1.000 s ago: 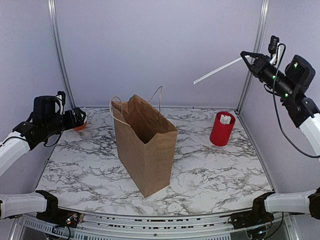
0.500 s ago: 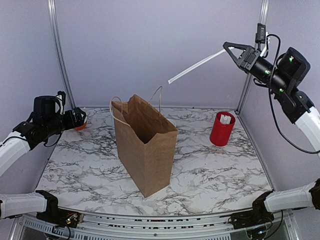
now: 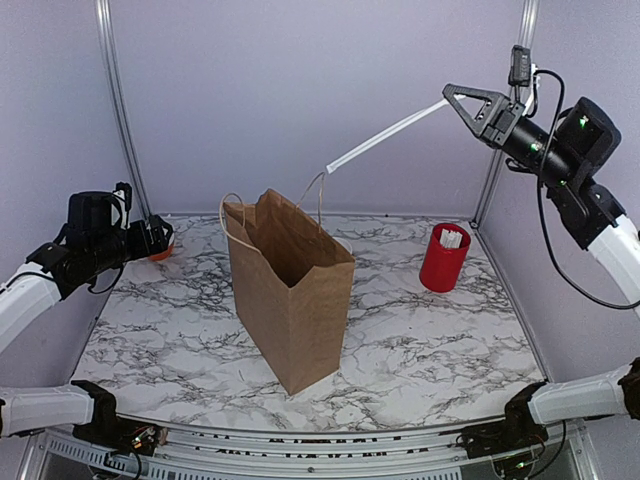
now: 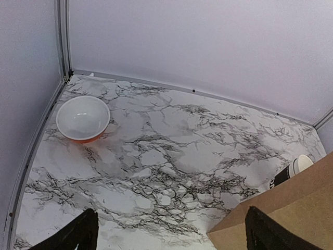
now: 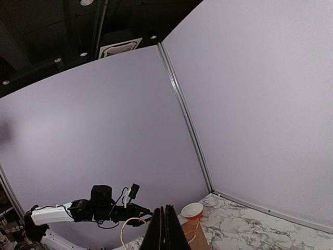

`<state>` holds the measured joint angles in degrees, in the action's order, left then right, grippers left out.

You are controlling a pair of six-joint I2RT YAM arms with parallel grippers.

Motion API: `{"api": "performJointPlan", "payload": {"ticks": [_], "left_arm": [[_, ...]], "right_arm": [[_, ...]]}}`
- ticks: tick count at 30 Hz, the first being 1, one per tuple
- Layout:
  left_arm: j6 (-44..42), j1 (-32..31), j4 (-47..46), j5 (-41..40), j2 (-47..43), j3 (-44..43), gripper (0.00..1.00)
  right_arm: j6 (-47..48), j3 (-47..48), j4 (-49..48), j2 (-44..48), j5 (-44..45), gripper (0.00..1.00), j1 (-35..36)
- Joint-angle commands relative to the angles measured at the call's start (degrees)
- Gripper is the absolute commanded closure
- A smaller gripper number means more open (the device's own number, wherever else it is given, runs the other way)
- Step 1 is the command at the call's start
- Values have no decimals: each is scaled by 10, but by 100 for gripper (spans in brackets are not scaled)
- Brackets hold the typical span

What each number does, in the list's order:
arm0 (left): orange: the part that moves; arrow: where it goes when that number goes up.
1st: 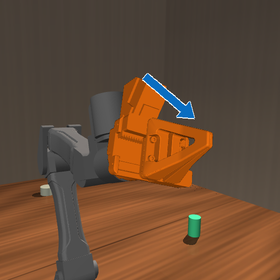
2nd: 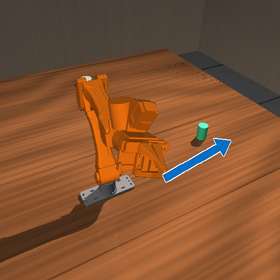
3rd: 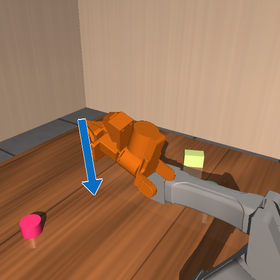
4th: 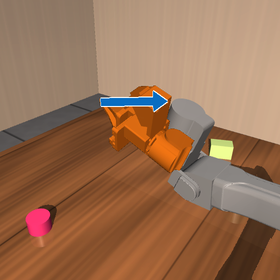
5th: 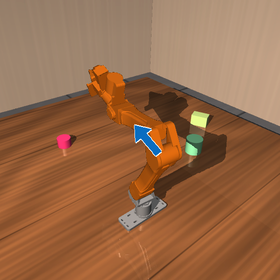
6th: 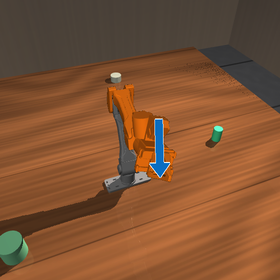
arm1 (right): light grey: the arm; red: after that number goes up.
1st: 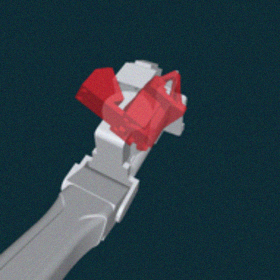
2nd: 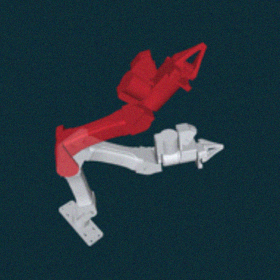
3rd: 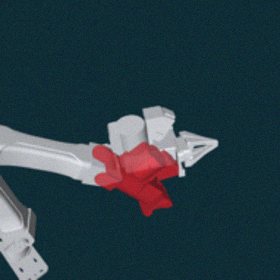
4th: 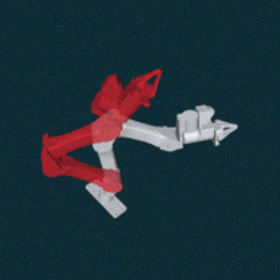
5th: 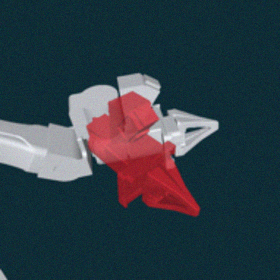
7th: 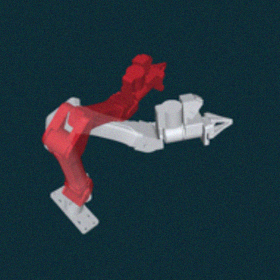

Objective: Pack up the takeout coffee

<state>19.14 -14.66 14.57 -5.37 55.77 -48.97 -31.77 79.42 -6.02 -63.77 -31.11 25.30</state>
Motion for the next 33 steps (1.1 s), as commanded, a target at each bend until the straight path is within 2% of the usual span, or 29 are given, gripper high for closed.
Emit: {"api": "performJointPlan", "payload": {"ticks": [1,7,17,20,29,33], "left_arm": [[4,2,-16,7,5,1,1],[4,2,-15,7,5,2,1],[5,2,-15,6,8,2,1],[5,2,-15,6,8,2,1],[5,2,-15,6,8,1,1],[4,2,-15,7,8,2,1]], "right_arm": [[-9,5,-30,-3,-32,100,12],[57,47,30,-36,-11,100,76],[181,117,170,-118,99,100,178],[194,133,201,-148,104,91,193],[193,136,207,-162,101,80,199],[194,133,208,-159,110,71,199]]}}
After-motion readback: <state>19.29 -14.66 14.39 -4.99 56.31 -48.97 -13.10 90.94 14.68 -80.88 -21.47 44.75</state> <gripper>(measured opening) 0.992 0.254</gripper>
